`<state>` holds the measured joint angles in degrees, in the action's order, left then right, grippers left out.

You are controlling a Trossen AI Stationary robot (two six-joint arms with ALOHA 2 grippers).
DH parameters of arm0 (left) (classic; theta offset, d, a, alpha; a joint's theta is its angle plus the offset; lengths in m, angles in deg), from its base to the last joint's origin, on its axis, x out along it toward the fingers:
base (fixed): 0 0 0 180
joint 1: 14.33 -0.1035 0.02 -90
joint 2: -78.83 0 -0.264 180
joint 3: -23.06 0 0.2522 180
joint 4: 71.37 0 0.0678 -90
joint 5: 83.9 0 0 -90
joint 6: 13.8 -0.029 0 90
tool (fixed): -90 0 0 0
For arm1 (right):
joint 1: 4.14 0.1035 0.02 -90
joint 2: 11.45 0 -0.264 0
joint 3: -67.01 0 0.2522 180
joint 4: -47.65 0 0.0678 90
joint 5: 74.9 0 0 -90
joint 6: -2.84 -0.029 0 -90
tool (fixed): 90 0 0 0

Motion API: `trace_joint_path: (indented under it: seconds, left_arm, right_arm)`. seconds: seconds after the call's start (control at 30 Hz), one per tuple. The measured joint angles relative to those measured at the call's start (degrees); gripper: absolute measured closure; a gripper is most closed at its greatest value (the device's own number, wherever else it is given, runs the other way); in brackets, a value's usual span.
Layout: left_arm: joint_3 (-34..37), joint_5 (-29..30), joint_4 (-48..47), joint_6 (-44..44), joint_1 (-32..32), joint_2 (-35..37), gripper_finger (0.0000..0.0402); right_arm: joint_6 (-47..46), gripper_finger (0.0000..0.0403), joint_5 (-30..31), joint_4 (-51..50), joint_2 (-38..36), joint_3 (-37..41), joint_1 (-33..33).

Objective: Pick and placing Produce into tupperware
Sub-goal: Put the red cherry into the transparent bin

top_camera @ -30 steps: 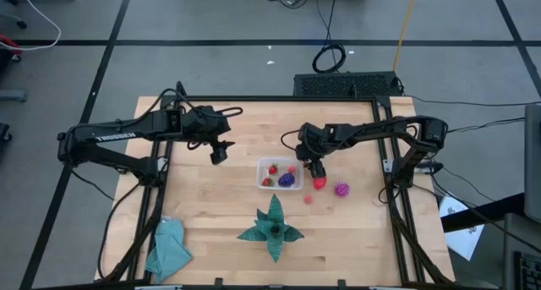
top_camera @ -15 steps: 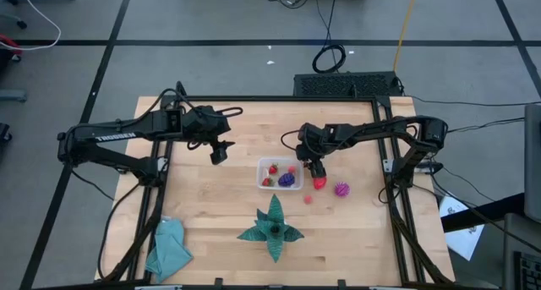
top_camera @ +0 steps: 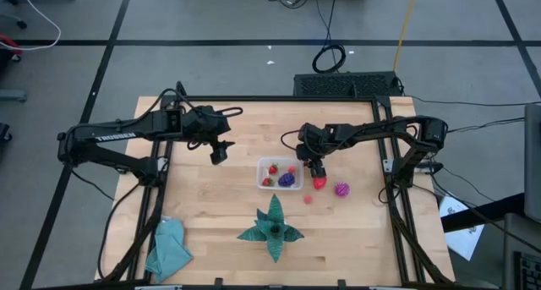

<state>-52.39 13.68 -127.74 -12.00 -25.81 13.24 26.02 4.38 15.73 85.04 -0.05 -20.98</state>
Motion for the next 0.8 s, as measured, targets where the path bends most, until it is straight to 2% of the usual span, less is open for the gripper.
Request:
trace_joint_path:
  seconds: [0.8]
  left_arm:
    - [0.0, 0.0, 0.0, 0.0, 0.0, 0.0, 0.0158]
  right_arm:
    - [-1.5, 0.0314, 0.3, -1.6, -0.1, -0.1, -1.7]
